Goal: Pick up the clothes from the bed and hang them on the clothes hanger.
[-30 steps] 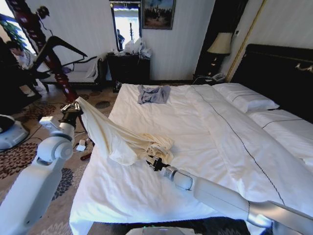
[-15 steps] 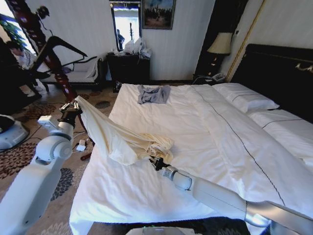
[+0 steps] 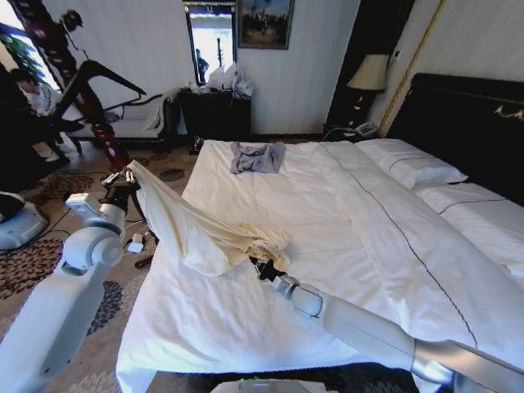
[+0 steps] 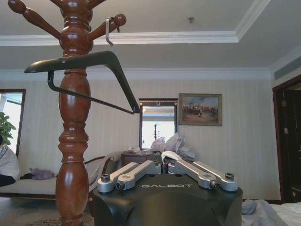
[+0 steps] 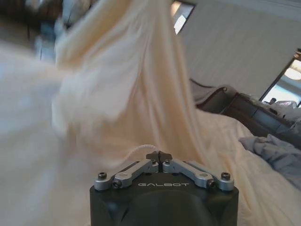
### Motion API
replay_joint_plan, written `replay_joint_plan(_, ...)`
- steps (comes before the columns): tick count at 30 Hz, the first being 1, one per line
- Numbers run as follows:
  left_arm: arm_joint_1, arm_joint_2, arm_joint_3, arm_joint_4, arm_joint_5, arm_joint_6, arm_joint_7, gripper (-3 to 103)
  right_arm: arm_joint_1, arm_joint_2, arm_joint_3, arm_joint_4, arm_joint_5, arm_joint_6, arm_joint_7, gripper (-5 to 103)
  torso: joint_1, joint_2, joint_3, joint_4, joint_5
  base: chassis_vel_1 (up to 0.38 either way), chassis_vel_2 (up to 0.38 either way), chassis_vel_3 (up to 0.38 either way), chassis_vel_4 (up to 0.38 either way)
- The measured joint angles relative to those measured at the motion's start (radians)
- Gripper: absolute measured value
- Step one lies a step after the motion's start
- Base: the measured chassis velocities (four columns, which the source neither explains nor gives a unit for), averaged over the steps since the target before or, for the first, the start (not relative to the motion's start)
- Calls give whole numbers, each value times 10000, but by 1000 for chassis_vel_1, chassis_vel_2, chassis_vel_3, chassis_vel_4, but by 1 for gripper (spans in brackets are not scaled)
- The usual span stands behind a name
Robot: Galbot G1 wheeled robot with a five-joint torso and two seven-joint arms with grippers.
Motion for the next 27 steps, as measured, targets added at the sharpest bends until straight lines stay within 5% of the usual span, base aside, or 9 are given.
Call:
replay_joint_plan(6,27,-11,-6,-1,33,10,-3,2,-506,-586,516,1251,2195,416,-228,0,0,1,-1,1,-1,0,0,0,0)
replay_joint_plan(10,48,-121,64,-3,92,12,-5,2,-1044,-849,798,1363,2474,194,-119,0,-2,1,-1,-1,0,0,0,0,0)
replay_joint_plan(17,178,-169,45,-95,135,20,-8,2,-1802,-1214,1101,727,656,-1117,1128,0,-2,1,0,-2,2,0,0,0,0)
replay_joint_plan(21,265,-178,-32,-133,141,21,-8,2,-1912,-1365,1087,581,-204,-1311,1042,1,-2,1,-1,1,2,0,0,0,0)
replay_joint_plan(22,284,-178,-60,-150,141,20,-8,2,-1935,-1456,1056,585,-471,-1312,858,12,-2,0,0,2,2,0,0,0,0)
replay_joint_plan(27,353,-169,-188,-175,126,21,-8,2,-2108,-1910,929,941,-1278,-1026,-144,33,-2,1,0,-2,-1,0,0,0,0)
